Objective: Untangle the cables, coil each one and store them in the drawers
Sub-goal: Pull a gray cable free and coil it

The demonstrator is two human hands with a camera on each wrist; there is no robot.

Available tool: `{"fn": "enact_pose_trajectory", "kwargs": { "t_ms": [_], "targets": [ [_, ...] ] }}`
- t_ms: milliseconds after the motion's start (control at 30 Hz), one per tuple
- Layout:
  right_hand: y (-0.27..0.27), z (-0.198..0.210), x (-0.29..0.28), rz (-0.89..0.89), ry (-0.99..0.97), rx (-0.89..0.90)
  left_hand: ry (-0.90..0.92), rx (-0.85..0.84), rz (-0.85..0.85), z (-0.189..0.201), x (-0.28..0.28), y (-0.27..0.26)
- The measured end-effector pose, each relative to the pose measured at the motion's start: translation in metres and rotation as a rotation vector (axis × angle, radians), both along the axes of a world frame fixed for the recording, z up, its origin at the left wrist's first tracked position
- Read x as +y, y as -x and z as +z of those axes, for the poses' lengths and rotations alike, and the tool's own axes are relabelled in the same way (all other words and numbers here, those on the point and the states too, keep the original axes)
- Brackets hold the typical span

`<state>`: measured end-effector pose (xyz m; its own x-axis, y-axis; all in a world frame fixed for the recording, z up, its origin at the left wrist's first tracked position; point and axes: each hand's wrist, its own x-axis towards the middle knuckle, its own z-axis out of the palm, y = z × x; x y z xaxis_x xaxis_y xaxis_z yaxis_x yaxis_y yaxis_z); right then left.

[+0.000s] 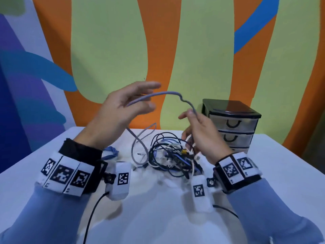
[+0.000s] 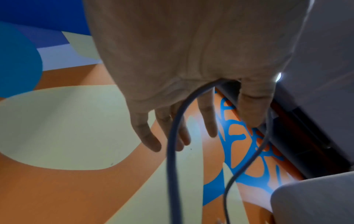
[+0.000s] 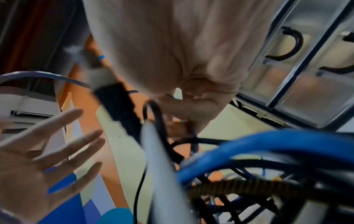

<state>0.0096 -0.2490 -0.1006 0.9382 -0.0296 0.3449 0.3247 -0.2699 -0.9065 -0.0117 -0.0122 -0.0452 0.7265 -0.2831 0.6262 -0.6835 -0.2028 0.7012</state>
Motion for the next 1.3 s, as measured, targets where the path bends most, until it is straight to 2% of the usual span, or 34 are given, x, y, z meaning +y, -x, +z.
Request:
{"fn": "enact_pose_trajectory", "kwargs": {
  "t_ms": [67, 167, 200, 267, 333, 367, 467, 567, 733, 867, 967, 1067, 1133, 1233, 1300],
  "targets": [
    [0.001, -0.002, 0.003, 0.02, 0.086, -0.054, 0.0, 0.027, -0.157, -0.001, -0.002, 0.008],
    [-0.003, -0.005, 0.001, 0.049, 0.158, -0.106, 0.028, 0.21, -0.448, 0.003, 0.0, 0.013],
    [-0.003, -0.005, 0.0, 0.09, 0.165, -0.108, 0.067, 0.28, -0.437, 0.006, -0.003, 0.013],
    [-0.003, -0.005, 0.001, 0.167, 0.232, -0.131, 0.117, 0.392, -0.201, 0.009, -0.011, 0.014],
    [-0.004, -0.006, 0.005, 0.204, 0.359, -0.198, 0.006, 0.41, 0.053, 0.002, -0.022, 0.01],
    [-0.002, -0.007, 0.009, 0.214, 0.387, -0.219, -0.077, 0.424, 0.088, -0.003, -0.025, 0.007],
    [-0.001, -0.01, 0.016, 0.212, 0.346, -0.23, -0.176, 0.461, 0.024, -0.019, -0.031, 0.002],
    [0.002, -0.01, 0.017, 0.23, 0.229, -0.22, -0.126, 0.368, -0.03, -0.02, -0.033, -0.001],
    [0.012, -0.006, 0.023, 0.33, 0.385, -0.094, 0.144, 0.067, -0.052, -0.025, -0.044, -0.001],
    [0.014, -0.006, 0.023, 0.353, 0.379, -0.082, 0.487, 0.017, 0.081, -0.029, -0.038, -0.016],
    [0.016, -0.009, 0.022, 0.27, 0.367, -0.095, 0.615, 0.016, 0.15, -0.03, -0.026, -0.027],
    [0.006, -0.014, 0.021, -0.019, 0.305, -0.272, 0.639, 0.028, 0.22, -0.032, -0.025, -0.031],
    [-0.002, -0.015, 0.016, -0.104, 0.266, -0.396, 0.662, 0.086, 0.322, -0.034, -0.023, -0.033],
    [0.0, -0.011, 0.014, 0.046, 0.4, -0.568, 0.559, 0.27, 0.379, -0.038, -0.013, -0.04],
    [0.004, -0.01, 0.013, 0.196, 0.464, -0.506, 0.519, 0.351, 0.33, -0.038, -0.012, -0.039]
  ]
}}
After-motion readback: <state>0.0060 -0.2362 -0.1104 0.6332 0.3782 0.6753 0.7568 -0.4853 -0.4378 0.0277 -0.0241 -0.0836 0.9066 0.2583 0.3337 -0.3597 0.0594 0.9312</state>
